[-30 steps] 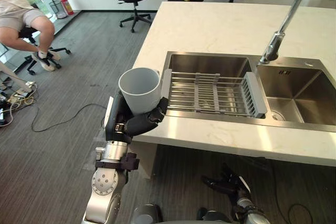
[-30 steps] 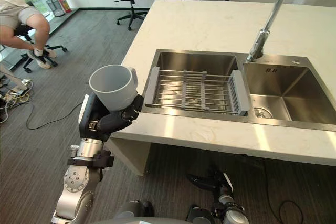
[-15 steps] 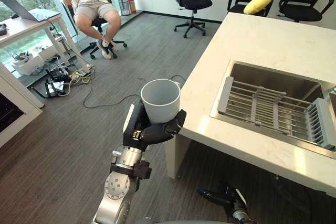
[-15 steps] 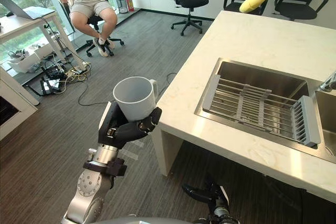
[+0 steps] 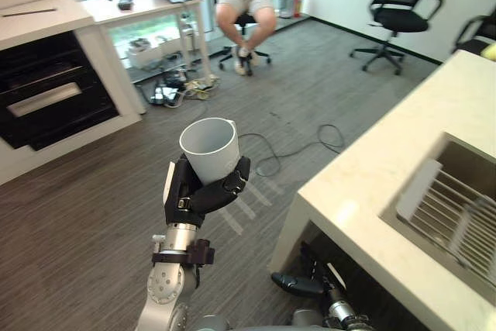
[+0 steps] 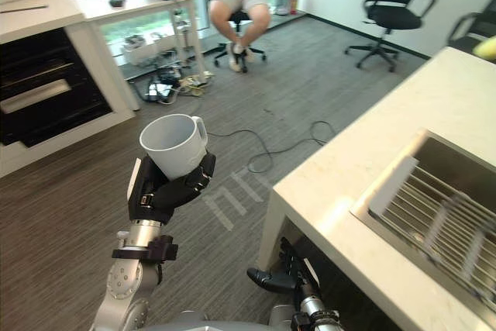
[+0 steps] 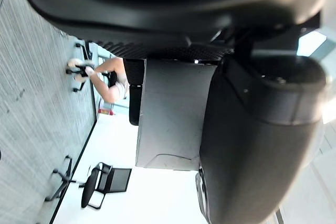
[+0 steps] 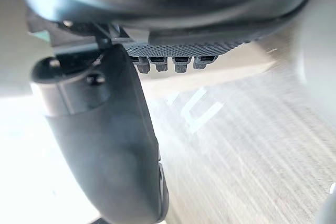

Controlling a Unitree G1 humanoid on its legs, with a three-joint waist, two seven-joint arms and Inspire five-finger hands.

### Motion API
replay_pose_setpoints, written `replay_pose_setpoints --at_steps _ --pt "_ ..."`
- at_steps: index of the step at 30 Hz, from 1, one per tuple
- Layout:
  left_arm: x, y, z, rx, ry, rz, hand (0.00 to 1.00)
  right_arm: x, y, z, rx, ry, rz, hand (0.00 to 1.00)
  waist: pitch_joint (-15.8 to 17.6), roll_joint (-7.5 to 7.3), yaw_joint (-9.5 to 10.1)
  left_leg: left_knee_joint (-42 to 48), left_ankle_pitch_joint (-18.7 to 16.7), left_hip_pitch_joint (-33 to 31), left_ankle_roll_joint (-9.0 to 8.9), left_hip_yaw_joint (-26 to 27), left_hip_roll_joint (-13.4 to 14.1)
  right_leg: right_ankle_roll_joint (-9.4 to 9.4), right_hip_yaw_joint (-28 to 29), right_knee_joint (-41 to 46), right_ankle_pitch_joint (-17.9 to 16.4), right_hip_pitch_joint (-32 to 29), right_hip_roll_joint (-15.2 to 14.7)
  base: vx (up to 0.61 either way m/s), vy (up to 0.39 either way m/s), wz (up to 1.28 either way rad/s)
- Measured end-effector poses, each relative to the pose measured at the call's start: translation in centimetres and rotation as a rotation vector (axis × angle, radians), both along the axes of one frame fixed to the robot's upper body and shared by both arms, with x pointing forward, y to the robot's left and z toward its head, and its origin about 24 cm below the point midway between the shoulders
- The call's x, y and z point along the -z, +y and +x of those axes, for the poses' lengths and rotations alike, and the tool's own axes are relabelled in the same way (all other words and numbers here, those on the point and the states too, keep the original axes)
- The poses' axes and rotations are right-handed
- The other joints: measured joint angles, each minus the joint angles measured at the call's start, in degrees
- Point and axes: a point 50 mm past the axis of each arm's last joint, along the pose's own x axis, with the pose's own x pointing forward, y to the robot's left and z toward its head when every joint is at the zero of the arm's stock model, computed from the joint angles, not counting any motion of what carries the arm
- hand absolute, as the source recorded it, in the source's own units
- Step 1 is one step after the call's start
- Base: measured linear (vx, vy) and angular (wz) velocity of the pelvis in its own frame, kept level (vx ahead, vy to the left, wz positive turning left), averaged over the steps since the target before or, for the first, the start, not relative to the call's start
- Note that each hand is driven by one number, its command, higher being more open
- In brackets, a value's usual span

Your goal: Walk over to the sink, pick up the cup, carry it to the dishwasher, place the cup inside the dishwasher, then close the dishwasher door

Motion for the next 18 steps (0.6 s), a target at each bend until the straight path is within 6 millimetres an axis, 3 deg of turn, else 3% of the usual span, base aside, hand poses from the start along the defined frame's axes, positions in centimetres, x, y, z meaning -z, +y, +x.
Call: replay_pose_setpoints --at_steps 3,7,10,12,14,16,17,18 --pt "-0.1 -0.1 -0.1 -0.008 -0.007 -0.023 0.00 0.0 -0.8 -0.8 -0.012 0.035 -0.022 1.00 -0.1 -0.34 1.51 -2.2 0.8 1.2 -1.05 1.2 0.9 -0.48 -1.2 -1.4 -0.3 2.0 0.6 0.14 -0.112 0.32" --pt "-0.1 -0.2 -0.1 -0.005 -0.009 -0.027 0.00 0.0 -0.5 -1.1 -0.010 0.056 -0.014 1.00 -0.3 -0.50 1.26 -3.7 2.5 1.8 -1.71 2.2 0.6 -0.29 -2.4 -4.3 -0.1 4.1 0.3 0.02 -0.031 0.22" --pt "-0.2 -1.1 -0.2 0.076 -0.020 -0.057 0.00 0.4 -1.1 -1.8 0.044 0.097 -0.043 1.00 -0.4 -0.66 0.47 -5.2 6.8 0.2 0.03 9.9 0.5 -0.26 -8.2 -7.9 1.3 7.2 -1.2 -0.07 -0.043 1.07" --pt "-0.2 -1.7 -0.3 0.130 -0.028 -0.053 0.00 0.5 -1.7 -1.7 0.097 0.108 -0.058 1.00 -0.8 -0.94 0.76 -15.1 10.9 2.5 1.85 16.4 0.2 -0.77 -13.1 -11.5 3.7 7.6 -2.5 -0.13 -0.012 1.09" --pt "0.2 -2.2 -0.1 0.166 -0.016 -0.047 0.00 0.7 -2.2 -1.9 0.126 0.122 -0.071 1.00 -0.8 -0.87 0.33 -9.7 7.5 2.0 1.42 25.3 4.1 -0.59 -16.5 -13.2 4.8 8.9 -3.0 -0.08 -0.012 0.98" --pt "1.1 -3.9 -0.3 0.250 0.019 -0.052 0.00 1.4 -3.4 -3.1 0.159 0.184 -0.107 1.00 -2.5 0.06 -0.11 -7.5 7.7 3.4 1.44 30.4 7.0 0.00 -20.6 -13.7 4.2 9.9 -3.8 -0.13 0.112 0.99" --pt "1.2 -4.3 -0.4 0.269 0.024 -0.057 0.00 1.4 -3.9 -3.4 0.160 0.197 -0.125 1.00 -3.2 1.23 -0.26 -9.8 8.4 4.1 -0.04 30.2 7.2 0.75 -20.9 -13.4 3.7 9.9 -3.2 -0.10 0.166 0.64" --pt "1.5 -4.4 -0.4 0.287 0.030 -0.045 0.00 1.8 -4.0 -3.4 0.156 0.216 -0.129 1.00 -3.7 1.51 -0.35 -12.4 9.9 4.9 -0.45 30.0 5.8 0.97 -18.9 -12.7 3.3 9.4 -3.3 -0.10 0.127 0.35"
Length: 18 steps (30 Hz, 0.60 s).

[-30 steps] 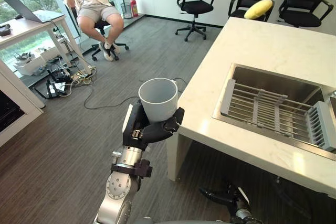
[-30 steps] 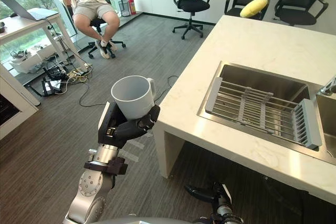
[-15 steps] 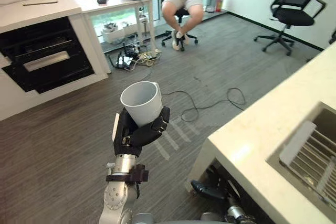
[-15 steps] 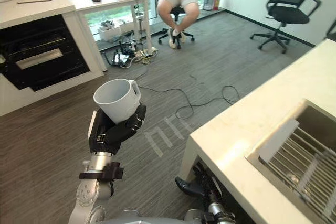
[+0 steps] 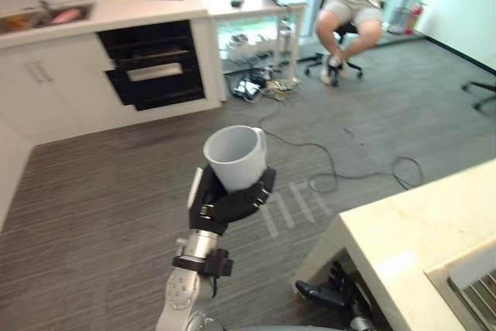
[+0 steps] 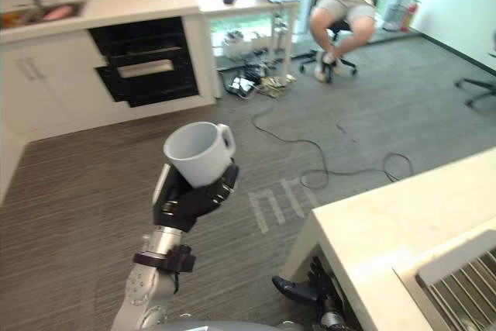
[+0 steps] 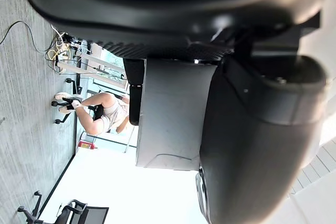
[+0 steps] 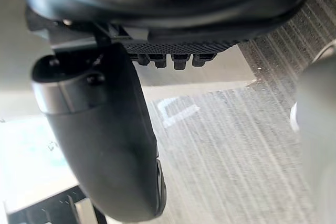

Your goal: Walk over to the sink, pick up the cup, carry it to the dishwasher, place the cup inside the dishwasher, then close the dishwasher door

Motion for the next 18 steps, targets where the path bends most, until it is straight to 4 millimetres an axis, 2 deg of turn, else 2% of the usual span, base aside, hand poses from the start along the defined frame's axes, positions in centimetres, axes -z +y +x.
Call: replay_pose_setpoints --at_steps 1,2,3,4,5,6,9,12,15,18 --pt "0.2 0.0 -0.1 0.009 0.008 0.013 0.00 0.1 0.1 0.0 0.004 0.003 0.004 1.00 -0.4 -0.19 -0.15 -5.2 2.5 1.4 0.76 -0.4 -2.5 -0.86 5.6 -0.2 -0.4 -1.3 0.9 -0.14 0.139 0.41" --pt "0.3 0.1 -0.1 0.010 0.009 0.018 0.00 0.1 0.2 0.0 0.002 0.003 0.008 1.00 -0.5 -0.30 -0.98 -9.0 4.1 2.2 1.26 -1.5 -4.3 -1.13 8.2 -0.7 0.2 -1.7 1.1 -0.16 0.115 0.61" --pt "0.2 0.1 0.0 0.012 0.004 0.021 0.00 0.1 0.6 0.1 -0.017 -0.001 0.025 1.00 -0.3 -0.61 -1.67 -13.5 6.5 3.0 2.21 -2.8 -6.3 -1.11 9.2 -1.0 1.5 -2.1 0.9 -0.13 0.147 0.59" --pt "0.2 0.1 0.0 0.013 0.004 0.022 0.00 0.2 1.3 0.5 -0.049 -0.008 0.048 1.00 -0.3 -0.63 -1.30 -17.4 8.6 4.2 2.50 -2.9 -7.4 -0.76 9.0 -1.0 2.3 -2.4 0.6 -0.09 0.125 0.39" --pt "0.2 0.1 0.0 0.014 0.005 0.025 0.00 0.2 1.7 0.8 -0.062 -0.017 0.060 1.00 -0.3 -0.63 -1.21 -18.7 9.4 4.6 2.64 -2.9 -7.7 -0.23 9.0 -0.9 2.8 -2.5 0.6 -0.06 0.106 0.12" --pt "0.4 0.2 0.1 0.019 0.008 0.038 0.00 0.1 2.9 1.6 -0.090 -0.039 0.097 1.00 -0.1 -0.92 -1.03 -19.2 10.0 4.8 2.59 -3.1 -8.0 -0.13 9.0 -0.5 3.1 -2.5 0.4 -0.03 0.059 0.05" --pt "0.9 0.0 0.3 0.041 0.030 0.062 0.00 -0.2 5.1 3.3 -0.133 -0.094 0.158 1.00 0.3 -1.79 -0.29 -19.2 9.8 5.5 2.95 -2.6 -8.5 -0.11 10.0 0.6 3.4 -2.5 -0.2 -0.02 0.058 -0.05" --pt "0.9 -0.7 0.1 0.079 0.025 0.071 0.00 -0.7 5.9 4.1 -0.137 -0.133 0.178 1.00 0.6 -2.04 -0.20 -19.3 9.2 6.5 3.83 -2.9 -8.7 -0.12 11.5 4.8 3.3 -3.4 -0.8 -0.02 0.051 0.05" --pt "0.3 -1.3 0.5 0.105 -0.005 0.068 0.00 -1.2 6.0 3.9 -0.141 -0.156 0.178 1.00 1.3 -2.71 -0.14 -19.2 9.1 6.9 3.96 -3.1 -8.6 -0.13 13.6 10.5 3.3 -5.4 -1.3 -0.01 0.008 0.24" --pt "-0.2 -1.3 1.1 0.093 -0.032 0.068 0.00 -1.6 6.6 4.3 -0.164 -0.184 0.178 1.00 1.4 -3.18 0.14 -18.9 9.1 6.3 3.96 -3.2 -8.7 -0.10 14.9 10.2 3.3 -5.4 -1.2 0.01 -0.049 0.15"
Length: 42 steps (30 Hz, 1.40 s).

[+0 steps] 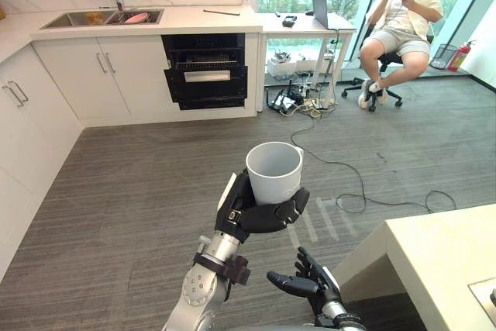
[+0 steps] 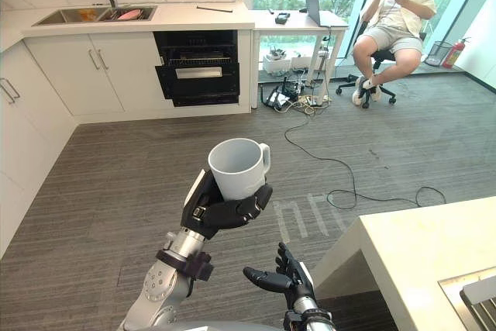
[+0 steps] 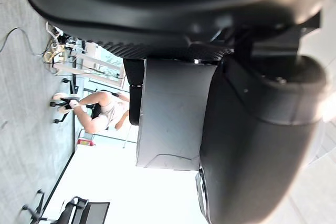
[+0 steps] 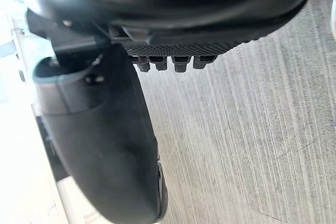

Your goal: Walk over to the sink, pick up the cup, carry it to the dishwasher, place the cup inside the dishwasher, then close the dishwasher door

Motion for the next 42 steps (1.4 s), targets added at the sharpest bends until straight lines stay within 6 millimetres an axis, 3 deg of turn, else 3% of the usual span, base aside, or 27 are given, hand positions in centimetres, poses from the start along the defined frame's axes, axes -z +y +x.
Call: replay_pose_setpoints --at_steps 9,16,19,25,28,29,31,33,34,35,36,37,38,39,42 --pt "0.1 0.1 0.4 0.000 0.025 0.014 0.00 -0.7 1.2 0.2 -0.014 -0.034 0.016 1.00 0.5 0.09 1.50 1.5 -0.4 0.1 0.06 -3.0 0.9 0.28 0.8 -1.6 0.1 3.3 0.9 0.03 -0.086 0.20" --pt "0.9 1.8 0.0 -0.080 0.063 0.010 0.00 -0.5 1.1 -0.1 -0.037 -0.024 0.018 1.00 0.3 0.04 2.49 0.2 0.0 0.4 -0.87 -2.7 1.1 0.37 3.3 -10.4 0.2 7.4 2.3 0.04 -0.079 0.02" --pt "1.6 1.8 -0.7 -0.078 0.099 0.011 0.00 -0.4 1.0 -0.2 -0.043 -0.018 0.015 1.00 0.1 -0.08 2.44 -0.3 0.7 0.4 -1.75 -2.9 1.1 0.37 4.4 -11.7 0.2 7.8 2.6 0.07 -0.058 0.03" --pt "5.0 2.5 -1.7 -0.079 0.235 0.070 0.00 0.6 0.6 0.1 -0.066 0.027 -0.009 1.00 -0.2 0.08 1.39 -0.4 1.6 1.3 -1.92 -3.8 1.0 -0.74 4.2 -11.6 -0.6 8.5 3.0 0.04 -0.048 0.05" --pt "5.5 2.7 -2.1 -0.087 0.260 0.078 0.00 0.7 0.4 0.0 -0.087 0.032 -0.017 1.00 -0.3 -0.52 1.38 -0.4 1.3 0.6 -2.21 -3.9 -0.1 -0.58 4.1 -9.4 -3.2 7.1 1.4 -0.05 -0.031 0.03" --pt "5.3 2.7 -2.0 -0.087 0.253 0.076 0.00 0.7 0.4 0.1 -0.096 0.030 -0.016 1.00 0.4 -1.72 1.47 -0.4 0.9 0.4 -1.60 -4.3 -1.4 0.56 3.7 -7.0 -5.2 6.0 -0.2 -0.08 -0.011 0.15" --pt "5.3 2.2 -2.1 -0.089 0.260 0.073 0.00 0.9 -0.2 -0.2 -0.115 0.045 -0.039 1.00 0.6 -1.35 1.26 -0.4 0.7 0.4 -1.28 -5.3 -2.0 -0.14 4.3 -0.1 -6.3 3.3 -1.0 -0.09 -0.009 0.20" --pt "5.3 2.3 -1.9 -0.096 0.257 0.078 0.00 1.2 -0.3 -0.8 -0.121 0.071 -0.047 1.00 1.1 -1.24 0.42 0.7 0.9 1.0 -0.39 -7.9 -1.4 -3.11 5.9 9.5 -6.5 -0.4 -0.5 -0.06 -0.044 0.55" --pt "5.1 2.6 -1.6 -0.107 0.247 0.083 0.00 1.4 0.0 -1.3 -0.118 0.082 -0.038 1.00 1.7 -1.38 -0.44 2.6 0.6 0.1 -0.51 -10.7 -0.1 -3.58 8.7 9.2 -9.1 -1.2 1.8 -0.06 -0.104 0.98" --pt "4.6 2.8 -1.1 -0.113 0.221 0.082 0.00 1.2 0.6 -1.2 -0.118 0.073 -0.023 1.00 2.2 -2.49 -0.17 3.4 0.5 -1.5 -0.72 -12.3 0.5 -3.13 11.3 4.2 -10.4 -2.0 3.9 -0.06 -0.069 1.07" --pt "4.3 3.3 -0.9 -0.128 0.201 0.090 0.00 1.1 1.3 -1.1 -0.116 0.063 -0.002 1.00 1.7 -5.37 -0.04 2.8 0.0 -1.8 -1.00 -12.6 -1.7 -2.73 14.5 -2.0 -10.7 -2.5 3.0 0.07 -0.044 1.06" --pt "3.7 3.6 -0.4 -0.139 0.174 0.087 0.00 0.7 1.8 -0.4 -0.105 0.022 0.010 1.00 3.3 -7.39 -0.77 18.4 -6.0 -6.0 0.86 -11.9 -0.8 -1.12 13.9 0.6 -8.6 -3.2 1.7 0.15 -0.023 0.80" --pt "3.7 3.5 -0.4 -0.148 0.174 0.076 0.00 0.3 1.5 -0.1 -0.106 -0.005 0.000 1.00 4.2 -5.64 -0.46 21.7 -10.4 -6.1 -1.27 -12.2 1.0 -0.93 13.3 1.8 -8.4 -2.9 2.9 0.19 -0.052 0.53" --pt "4.2 3.8 -0.9 -0.167 0.203 0.072 0.00 0.2 1.3 -0.1 -0.114 -0.012 -0.007 1.00 4.9 -5.21 0.64 22.7 -12.2 -4.9 -2.34 -12.3 1.0 -0.05 13.4 3.3 -7.7 -1.7 2.8 0.10 -0.053 0.23" --pt "4.6 4.0 -1.6 -0.190 0.227 0.054 0.00 -0.2 1.3 -0.1 -0.118 -0.034 0.000 1.00 2.8 -3.91 1.22 21.5 -12.9 -5.2 -2.13 -13.6 1.3 0.25 9.6 -0.5 -6.5 1.2 2.4 0.09 -0.048 0.50"
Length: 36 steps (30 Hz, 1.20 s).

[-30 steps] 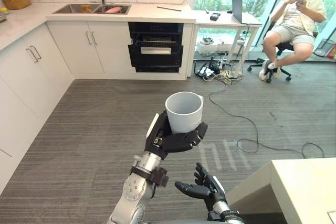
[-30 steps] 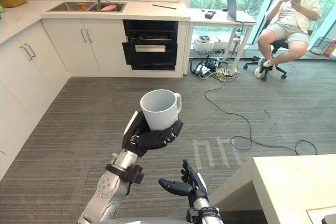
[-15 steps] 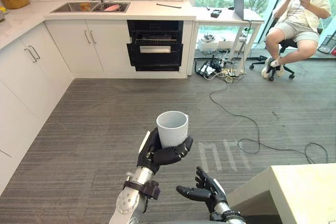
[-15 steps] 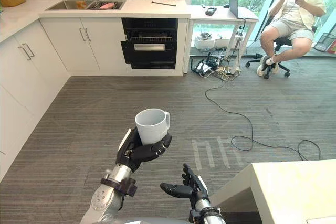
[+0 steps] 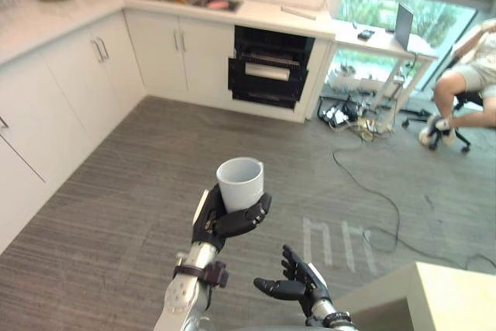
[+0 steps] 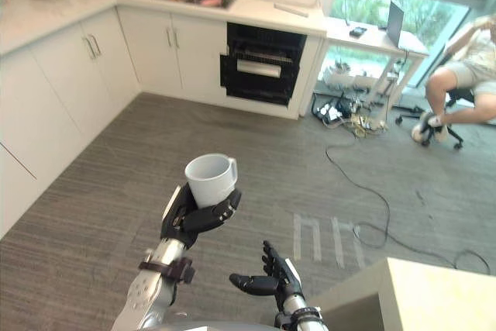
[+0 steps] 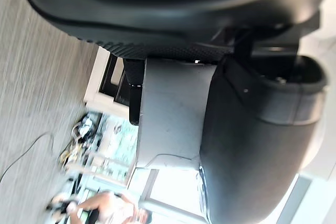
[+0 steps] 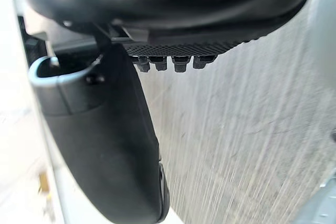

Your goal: Walk over to the sink, pick up the cup, carry it to the dishwasher, place the cup inside the dishwasher, then close the dishwasher door

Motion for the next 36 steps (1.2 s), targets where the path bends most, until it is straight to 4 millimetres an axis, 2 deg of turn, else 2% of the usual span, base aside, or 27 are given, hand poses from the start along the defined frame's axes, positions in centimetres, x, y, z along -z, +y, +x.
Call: replay_pose_setpoints --at_steps 1,2,3,6,8,9,15,19,23,25,32,34,36 --pt "-0.1 -0.1 0.0 -0.001 -0.009 -0.005 0.00 -0.1 0.0 0.1 0.001 -0.006 0.000 1.00 -0.4 -0.12 0.08 -0.5 0.0 0.0 -0.02 1.0 0.7 -0.12 -1.1 -1.6 0.6 0.7 -0.1 0.15 -0.058 0.80" --pt "-0.3 -0.2 0.0 0.003 -0.027 -0.015 0.00 -0.2 -0.1 0.4 0.002 -0.014 -0.002 1.00 -1.1 0.18 0.14 -1.2 0.5 0.2 -0.26 4.8 2.8 0.11 -3.1 -4.3 1.7 2.0 -0.3 0.17 -0.072 0.81" --pt "-0.5 -0.3 0.1 0.012 -0.038 -0.023 0.00 -0.2 -0.3 0.8 0.010 -0.021 -0.012 1.00 -1.4 0.80 0.08 -2.4 3.3 0.3 -1.74 5.9 3.5 0.40 -4.6 -4.9 1.9 2.6 -0.4 0.21 -0.075 0.72" --pt "-0.3 -0.1 0.0 0.024 -0.033 -0.037 0.00 -0.1 -1.1 2.1 0.037 -0.026 -0.047 1.00 -1.8 1.06 0.23 -8.1 6.2 2.5 -1.69 4.3 1.6 0.37 -5.6 -7.1 2.1 4.2 -0.6 0.17 -0.030 0.45" --pt "-0.2 0.2 0.0 0.025 -0.026 -0.026 0.00 0.0 -1.4 2.8 0.043 -0.027 -0.067 1.00 -1.8 1.15 0.39 -10.1 7.0 3.6 -1.92 4.1 1.5 0.13 -5.3 -7.9 2.2 4.9 -0.3 0.11 -0.015 0.14" --pt "1.0 -0.3 -0.4 0.103 0.034 0.007 0.00 1.4 -3.4 1.5 0.051 0.072 -0.144 1.00 -1.2 6.65 -2.88 -21.9 16.5 7.3 -3.75 4.2 3.9 -1.33 -2.5 -14.4 7.5 5.6 4.0 0.05 -0.011 0.03" --pt "1.0 -0.2 -0.3 0.099 0.034 0.007 0.00 1.5 -3.5 1.2 0.052 0.080 -0.144 1.00 -1.3 6.71 -3.03 -21.9 16.4 7.3 -3.85 4.7 4.1 -1.48 -1.9 -15.0 7.8 5.6 4.6 0.00 -0.001 -0.03" --pt "1.3 0.0 -0.2 0.085 0.045 -0.010 0.00 2.1 -3.9 -1.0 0.062 0.140 -0.149 1.00 -1.4 6.81 -3.20 -21.7 16.3 7.0 -4.01 4.1 4.3 -1.68 -3.2 -18.5 9.2 7.1 4.9 0.02 -0.016 0.08" --pt "2.2 0.6 -0.2 0.045 0.086 -0.047 0.00 2.2 -4.6 -1.4 0.091 0.150 -0.163 1.00 -1.6 6.86 -3.61 -21.6 16.3 6.5 -4.06 2.7 4.3 -1.73 -5.4 -20.5 9.8 8.5 4.9 0.03 -0.027 0.21" --pt "2.2 0.9 -0.1 0.024 0.088 -0.059 0.00 2.1 -4.7 -1.4 0.078 0.148 -0.182 1.00 -1.6 6.94 -3.16 -21.6 16.3 6.0 -4.11 2.3 4.2 -1.73 -6.0 -20.4 9.7 8.5 4.7 0.03 -0.012 0.17" --pt "1.6 2.7 -0.5 -0.064 0.071 -0.075 0.00 1.6 -4.3 -0.9 0.050 0.110 -0.163 1.00 -1.6 6.95 -2.74 -21.5 16.2 6.5 -3.89 1.0 3.3 -1.04 -7.4 -16.8 7.4 8.3 3.3 0.00 0.002 0.11" --pt "1.3 2.8 -0.7 -0.074 0.059 -0.085 0.00 1.4 -4.3 -0.9 0.049 0.097 -0.158 1.00 -1.6 6.85 -2.41 -21.2 15.6 6.9 -3.46 0.9 2.8 -0.70 -7.5 -14.7 6.1 7.8 2.6 -0.04 0.024 0.04" --pt "0.7 3.0 -0.8 -0.093 0.034 -0.098 0.00 1.1 -4.4 -0.7 0.046 0.075 -0.162 1.00 -1.4 6.48 -1.87 -17.7 13.5 5.6 -2.95 0.7 2.1 -0.21 -7.4 -11.9 4.6 6.7 1.4 -0.04 0.060 0.03"
